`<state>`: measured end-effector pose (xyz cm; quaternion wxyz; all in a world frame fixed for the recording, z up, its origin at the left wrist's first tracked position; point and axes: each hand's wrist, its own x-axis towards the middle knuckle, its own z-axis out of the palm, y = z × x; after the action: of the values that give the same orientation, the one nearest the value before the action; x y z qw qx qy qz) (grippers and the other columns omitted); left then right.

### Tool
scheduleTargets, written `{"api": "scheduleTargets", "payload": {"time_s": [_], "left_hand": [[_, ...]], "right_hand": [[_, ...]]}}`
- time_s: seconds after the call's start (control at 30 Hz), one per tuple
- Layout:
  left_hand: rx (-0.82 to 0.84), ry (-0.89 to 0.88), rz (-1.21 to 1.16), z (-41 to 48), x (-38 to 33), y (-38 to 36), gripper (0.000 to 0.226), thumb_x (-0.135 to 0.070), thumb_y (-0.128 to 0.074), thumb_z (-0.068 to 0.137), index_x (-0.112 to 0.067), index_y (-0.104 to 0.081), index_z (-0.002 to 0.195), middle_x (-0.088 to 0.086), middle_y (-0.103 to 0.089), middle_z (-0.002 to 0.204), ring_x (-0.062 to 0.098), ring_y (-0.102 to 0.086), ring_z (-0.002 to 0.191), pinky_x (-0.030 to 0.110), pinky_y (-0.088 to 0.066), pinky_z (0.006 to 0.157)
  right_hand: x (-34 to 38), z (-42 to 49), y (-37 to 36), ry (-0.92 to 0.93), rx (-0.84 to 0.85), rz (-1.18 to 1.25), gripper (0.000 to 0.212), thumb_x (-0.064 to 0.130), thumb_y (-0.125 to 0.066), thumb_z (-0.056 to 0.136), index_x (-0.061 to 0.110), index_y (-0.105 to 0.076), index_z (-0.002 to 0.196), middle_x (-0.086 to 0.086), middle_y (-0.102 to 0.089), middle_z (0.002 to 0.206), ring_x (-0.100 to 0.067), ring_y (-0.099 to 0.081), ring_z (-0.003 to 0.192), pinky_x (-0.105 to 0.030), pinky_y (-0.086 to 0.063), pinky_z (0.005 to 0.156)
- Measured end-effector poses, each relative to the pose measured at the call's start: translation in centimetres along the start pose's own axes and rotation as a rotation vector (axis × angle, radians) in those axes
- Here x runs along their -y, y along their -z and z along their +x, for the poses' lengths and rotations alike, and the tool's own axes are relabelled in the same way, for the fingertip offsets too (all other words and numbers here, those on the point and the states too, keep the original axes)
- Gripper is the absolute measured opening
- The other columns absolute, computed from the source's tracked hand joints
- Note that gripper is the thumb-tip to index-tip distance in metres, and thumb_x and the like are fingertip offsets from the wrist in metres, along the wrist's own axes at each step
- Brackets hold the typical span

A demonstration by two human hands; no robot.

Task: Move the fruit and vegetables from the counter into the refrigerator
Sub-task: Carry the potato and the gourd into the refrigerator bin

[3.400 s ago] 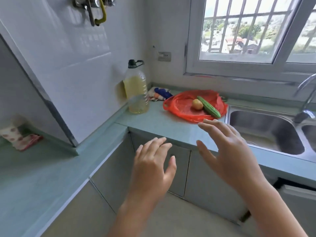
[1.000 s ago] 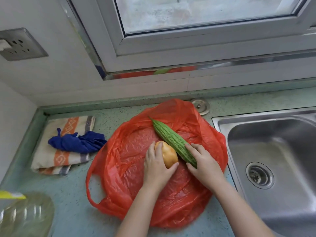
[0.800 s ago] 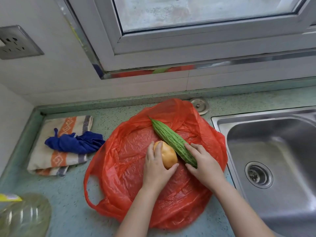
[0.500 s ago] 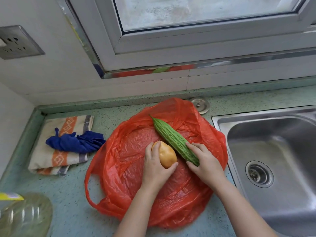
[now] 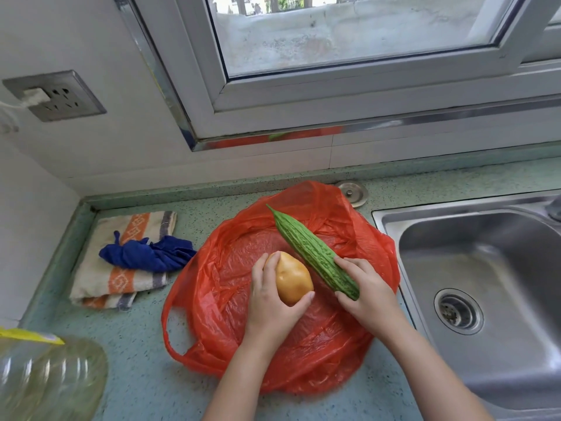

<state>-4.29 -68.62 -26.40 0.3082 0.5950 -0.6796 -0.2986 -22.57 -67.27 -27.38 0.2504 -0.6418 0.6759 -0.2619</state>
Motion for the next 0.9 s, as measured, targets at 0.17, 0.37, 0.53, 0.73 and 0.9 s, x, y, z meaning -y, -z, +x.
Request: {"api": "scheduleTargets", "payload": {"time_s": [0.17, 0.37, 0.53, 0.73, 0.9], "left_hand": [[-0.020, -0.061, -0.014, -1.4, -1.3, 1.3, 0.083, -0.038, -0.079, 0.066, -0.038, -0.027, 0.131, -0.004, -0.024, 0.144, 0.005, -0.027, 0.127, 0.023, -0.027, 0.104], [0.009, -0.138, -0.023, -2.9, -3.5, 2.3, 0.084, -0.041, -0.079, 0.065, -0.037, -0.029, 0.133, -0.006, -0.024, 0.143, 0.006, -0.028, 0.128, 0.026, -0.030, 0.104], [0.050, -0.226, -0.069, -4.4, -5.4, 3.0, 0.084, -0.043, -0.079, 0.064, -0.039, -0.029, 0.132, -0.009, -0.025, 0.141, 0.004, -0.028, 0.127, 0.023, -0.027, 0.102], [0.131, -0.317, -0.165, -7.1, -7.1, 4.0, 0.085, -0.061, -0.067, 0.057, -0.041, -0.030, 0.131, -0.010, -0.028, 0.139, 0.001, -0.030, 0.126, 0.008, -0.024, 0.099], [0.203, -0.369, -0.263, -9.6, -8.1, 5.1, 0.085, -0.059, -0.068, 0.055, -0.037, -0.034, 0.130, -0.006, -0.035, 0.135, -0.001, -0.034, 0.121, 0.011, -0.031, 0.101]], "right_hand": [[0.9, -2.0, 1.5, -0.002, -0.040, 0.028, 0.062, 0.014, -0.069, 0.077, 0.025, -0.046, 0.134, 0.015, -0.044, 0.113, -0.006, -0.048, 0.108, -0.014, -0.035, 0.083], [2.3, -4.2, 3.8, -0.009, -0.089, 0.071, 0.063, 0.012, -0.070, 0.076, 0.025, -0.046, 0.133, 0.011, -0.047, 0.110, -0.001, -0.046, 0.101, 0.002, -0.029, 0.078], [3.5, -7.4, 6.0, -0.035, -0.183, 0.124, 0.062, 0.010, -0.071, 0.074, 0.025, -0.048, 0.130, 0.009, -0.049, 0.113, -0.001, -0.047, 0.103, 0.006, -0.027, 0.081], [5.7, -12.2, 8.3, -0.079, -0.276, 0.157, 0.060, 0.011, -0.071, 0.074, 0.023, -0.051, 0.129, 0.004, -0.053, 0.113, -0.002, -0.051, 0.101, 0.003, -0.031, 0.081], [8.6, -17.4, 10.1, -0.122, -0.389, 0.177, 0.059, 0.009, -0.070, 0.075, 0.027, -0.051, 0.128, 0.013, -0.053, 0.112, 0.021, -0.044, 0.097, 0.005, -0.030, 0.076]]}}
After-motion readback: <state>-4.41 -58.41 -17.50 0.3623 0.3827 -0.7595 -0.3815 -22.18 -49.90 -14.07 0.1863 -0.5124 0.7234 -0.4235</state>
